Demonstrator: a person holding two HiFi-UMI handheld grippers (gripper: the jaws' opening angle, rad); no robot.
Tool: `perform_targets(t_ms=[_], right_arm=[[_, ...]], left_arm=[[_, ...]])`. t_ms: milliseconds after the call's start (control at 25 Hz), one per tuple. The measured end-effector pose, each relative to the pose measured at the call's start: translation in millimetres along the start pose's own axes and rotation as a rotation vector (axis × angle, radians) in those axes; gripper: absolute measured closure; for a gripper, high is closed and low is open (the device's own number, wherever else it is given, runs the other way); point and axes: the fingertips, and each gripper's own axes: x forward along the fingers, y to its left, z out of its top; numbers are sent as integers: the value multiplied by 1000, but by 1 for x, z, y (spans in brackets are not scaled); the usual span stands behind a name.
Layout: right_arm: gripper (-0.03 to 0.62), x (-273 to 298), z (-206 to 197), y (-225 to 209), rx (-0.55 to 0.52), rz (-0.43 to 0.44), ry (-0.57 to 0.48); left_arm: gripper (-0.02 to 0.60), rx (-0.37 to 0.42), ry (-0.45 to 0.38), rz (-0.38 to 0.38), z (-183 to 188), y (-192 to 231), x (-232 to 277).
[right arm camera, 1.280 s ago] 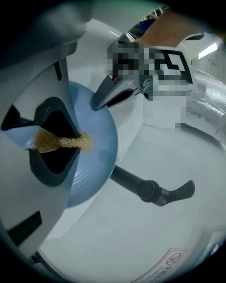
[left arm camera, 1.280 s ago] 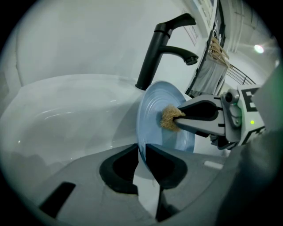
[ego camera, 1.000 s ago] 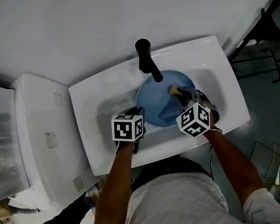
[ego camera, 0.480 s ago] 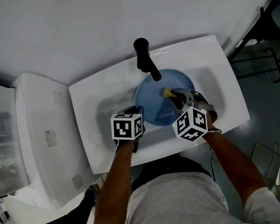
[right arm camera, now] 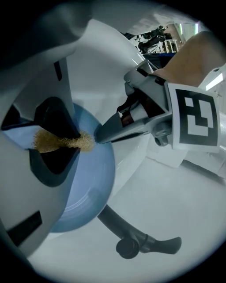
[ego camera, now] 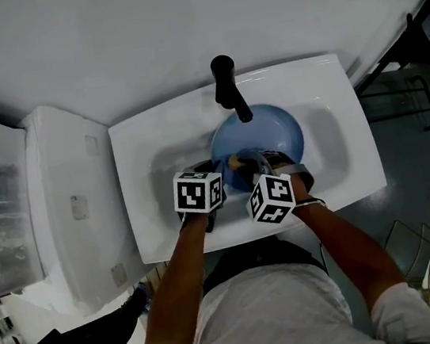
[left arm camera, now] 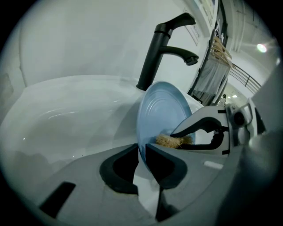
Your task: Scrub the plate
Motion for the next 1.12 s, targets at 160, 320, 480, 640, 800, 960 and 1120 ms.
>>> perform_targets(t_ms=[160,320,480,640,800,960,1120], right_arm=[[531,-5,-15,-4,-1,0,26],[531,-16,-39,-12,-9,-13,65],[531,-28,-67,-21,-15,-28,114],[531,-38,-91,-27,-24,-38,158],[531,-45,-99,-30,-33,-44,171],[531,-48,-79,-27,-63,-41,132],[531,-42,-45,-12,-120,1,65]], left_arm=[[517,4,3,2,0,1,0],[517,11,5,1,-1,1,0],[517,15,8,2,-1,1,0],[517,19,10,1,-1,0,-1],[517,21,6,-4,0,-3,0],[517,21,9,-2,0,-2,-2],[517,16,9,-2,-1,-1,-2]])
